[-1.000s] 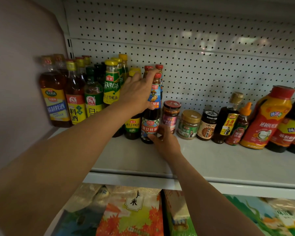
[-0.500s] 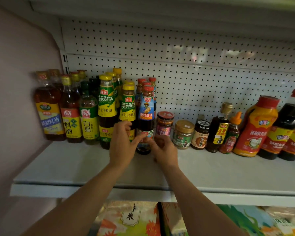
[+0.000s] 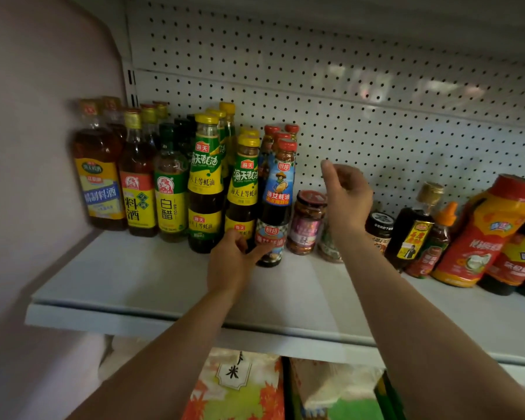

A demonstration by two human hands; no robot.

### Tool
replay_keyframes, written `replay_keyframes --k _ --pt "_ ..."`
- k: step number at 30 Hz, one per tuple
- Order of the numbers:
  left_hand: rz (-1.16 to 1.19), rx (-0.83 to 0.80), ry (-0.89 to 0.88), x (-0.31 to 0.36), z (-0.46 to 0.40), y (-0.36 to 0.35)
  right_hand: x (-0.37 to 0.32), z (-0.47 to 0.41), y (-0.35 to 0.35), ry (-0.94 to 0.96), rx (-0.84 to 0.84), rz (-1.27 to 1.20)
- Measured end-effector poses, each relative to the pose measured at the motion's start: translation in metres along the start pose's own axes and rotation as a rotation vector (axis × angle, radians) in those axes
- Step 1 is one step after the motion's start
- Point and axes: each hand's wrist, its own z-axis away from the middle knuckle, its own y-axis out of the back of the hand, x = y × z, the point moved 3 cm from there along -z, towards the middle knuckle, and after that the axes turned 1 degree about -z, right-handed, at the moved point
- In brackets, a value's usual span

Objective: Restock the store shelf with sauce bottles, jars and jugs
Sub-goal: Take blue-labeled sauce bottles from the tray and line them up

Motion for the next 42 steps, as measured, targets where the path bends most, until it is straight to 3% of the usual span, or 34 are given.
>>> replay_keyframes --k 9,21,28,42 --pt "-0.037 0.041 -0.021 0.001 0.000 -0.001 0.001 -0.105 -0.048 -0.098 -0.134 0.102" --pt "0.003 0.062 0.006 -0.003 -0.001 -0.003 0.010 -0.140 -0.103 -0.147 -0.334 0.145" --pt "0.027 0.073 0.027 -0.005 -0.001 -0.004 0.010 -0.139 -0.098 -0.125 -0.240 0.166" --pt "0.013 0.068 0.004 0.000 0.002 0.000 -0.100 -0.110 0.017 0.014 0.046 -0.302"
